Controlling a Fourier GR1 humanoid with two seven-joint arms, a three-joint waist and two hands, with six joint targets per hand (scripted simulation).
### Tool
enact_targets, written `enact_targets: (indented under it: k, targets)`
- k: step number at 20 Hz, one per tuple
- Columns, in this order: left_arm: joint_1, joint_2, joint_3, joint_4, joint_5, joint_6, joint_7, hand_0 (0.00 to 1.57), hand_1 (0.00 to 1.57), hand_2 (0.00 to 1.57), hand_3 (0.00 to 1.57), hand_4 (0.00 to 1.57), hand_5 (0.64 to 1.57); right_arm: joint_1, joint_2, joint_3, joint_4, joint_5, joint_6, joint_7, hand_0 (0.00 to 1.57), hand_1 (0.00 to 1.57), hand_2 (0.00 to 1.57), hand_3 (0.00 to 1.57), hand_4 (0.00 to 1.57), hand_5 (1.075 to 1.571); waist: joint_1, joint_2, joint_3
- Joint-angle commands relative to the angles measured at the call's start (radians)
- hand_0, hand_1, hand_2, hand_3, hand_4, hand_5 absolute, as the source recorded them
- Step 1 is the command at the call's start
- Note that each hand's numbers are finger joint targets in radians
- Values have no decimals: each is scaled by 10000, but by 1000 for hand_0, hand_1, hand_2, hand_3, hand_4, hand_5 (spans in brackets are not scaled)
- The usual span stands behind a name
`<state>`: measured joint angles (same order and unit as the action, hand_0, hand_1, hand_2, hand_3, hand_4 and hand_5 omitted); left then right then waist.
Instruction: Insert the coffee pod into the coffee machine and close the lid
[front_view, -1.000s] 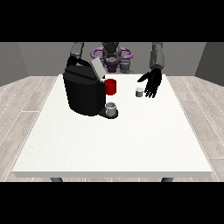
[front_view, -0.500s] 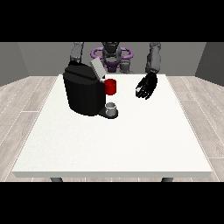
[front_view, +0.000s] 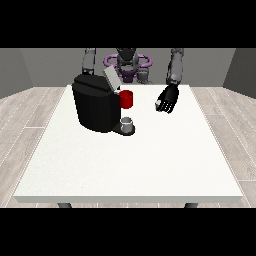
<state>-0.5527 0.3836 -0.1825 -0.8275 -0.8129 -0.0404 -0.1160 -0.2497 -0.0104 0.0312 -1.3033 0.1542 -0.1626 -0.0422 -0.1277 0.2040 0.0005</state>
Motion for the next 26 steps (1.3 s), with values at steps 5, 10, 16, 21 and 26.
enact_targets:
  k: [5,10,16,21,26]
  targets:
    - [-366,-485,247,1117,-558,-122,-218,909,909,1050,956,411,1571,226,-126,-196,553,-360,450,-349,0,0,0,0,0,1571,-146,-438,-6]
    - [-484,-576,421,1037,-658,-270,-870,1277,1277,1311,1244,496,1571,63,-35,-510,1115,-350,38,-249,0,0,0,0,0,1571,188,-755,-6]
    - [-1081,-696,1059,427,344,-1446,-973,1447,1447,1431,1354,530,1571,75,-731,-982,1938,-32,-156,-520,0,0,0,0,0,1571,493,-1007,-3]
    - [-1859,-1007,1027,240,346,-2531,-324,1371,1371,1379,1325,504,1571,168,-90,-217,2012,567,-560,61,0,0,0,0,0,1571,258,-1565,-4]
    - [-2036,-1062,1318,229,436,-2915,-227,1402,1402,1390,1329,542,1571,-167,-116,-95,1622,611,-436,659,0,0,0,0,0,1571,78,-1795,-7]
